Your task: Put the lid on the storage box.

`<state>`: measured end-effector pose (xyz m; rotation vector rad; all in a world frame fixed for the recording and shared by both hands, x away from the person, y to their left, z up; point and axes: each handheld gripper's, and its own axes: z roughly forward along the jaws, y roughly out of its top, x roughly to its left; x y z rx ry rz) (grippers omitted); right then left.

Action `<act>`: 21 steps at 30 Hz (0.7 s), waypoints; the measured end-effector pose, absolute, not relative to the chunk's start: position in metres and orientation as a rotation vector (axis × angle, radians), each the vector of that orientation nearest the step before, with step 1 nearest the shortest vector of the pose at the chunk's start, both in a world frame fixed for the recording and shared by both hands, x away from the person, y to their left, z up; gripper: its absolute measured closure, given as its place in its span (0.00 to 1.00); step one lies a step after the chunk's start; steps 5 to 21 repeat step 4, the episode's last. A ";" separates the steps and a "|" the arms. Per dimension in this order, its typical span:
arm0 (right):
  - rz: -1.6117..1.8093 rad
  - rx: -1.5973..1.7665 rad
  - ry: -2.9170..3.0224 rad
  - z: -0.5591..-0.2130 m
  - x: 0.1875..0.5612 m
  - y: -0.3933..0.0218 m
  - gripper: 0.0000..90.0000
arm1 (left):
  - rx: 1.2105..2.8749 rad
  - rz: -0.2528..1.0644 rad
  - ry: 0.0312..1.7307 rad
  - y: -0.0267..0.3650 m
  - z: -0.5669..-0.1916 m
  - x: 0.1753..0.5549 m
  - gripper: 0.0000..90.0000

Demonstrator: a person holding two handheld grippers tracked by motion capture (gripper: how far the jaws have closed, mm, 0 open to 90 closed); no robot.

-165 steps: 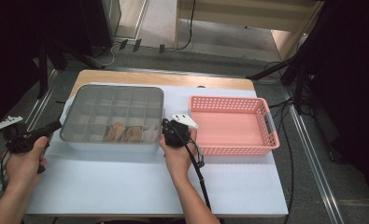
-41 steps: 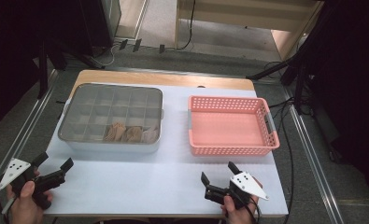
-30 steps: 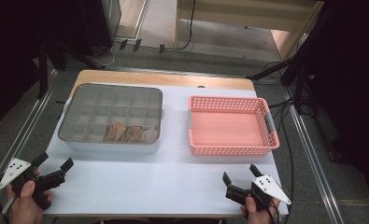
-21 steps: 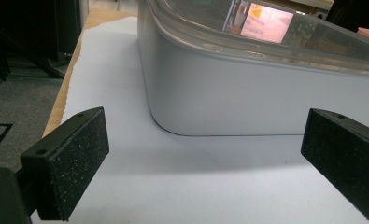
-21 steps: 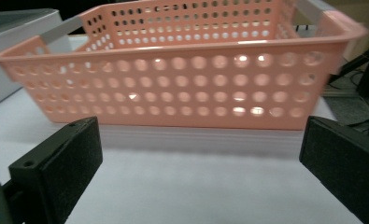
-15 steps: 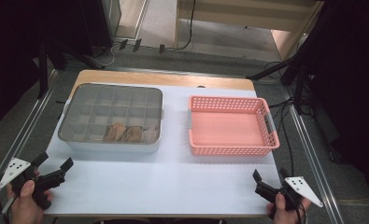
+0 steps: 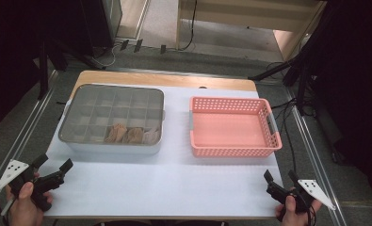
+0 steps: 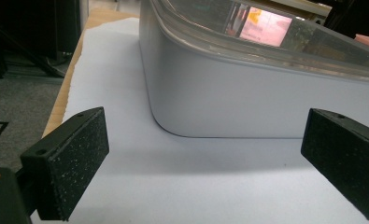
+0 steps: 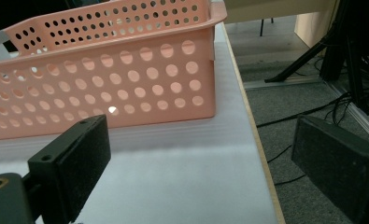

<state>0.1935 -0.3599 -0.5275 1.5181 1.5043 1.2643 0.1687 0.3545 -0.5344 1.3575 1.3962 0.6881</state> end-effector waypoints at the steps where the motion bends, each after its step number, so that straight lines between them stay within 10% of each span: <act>1: 1.265 1.518 1.503 -0.527 0.193 -0.360 0.05 | 1.358 0.687 1.399 0.355 -0.534 0.169 0.02; 21: 1.254 1.510 1.507 -0.527 0.193 -0.359 0.05 | 1.364 0.689 1.401 0.354 -0.534 0.169 0.02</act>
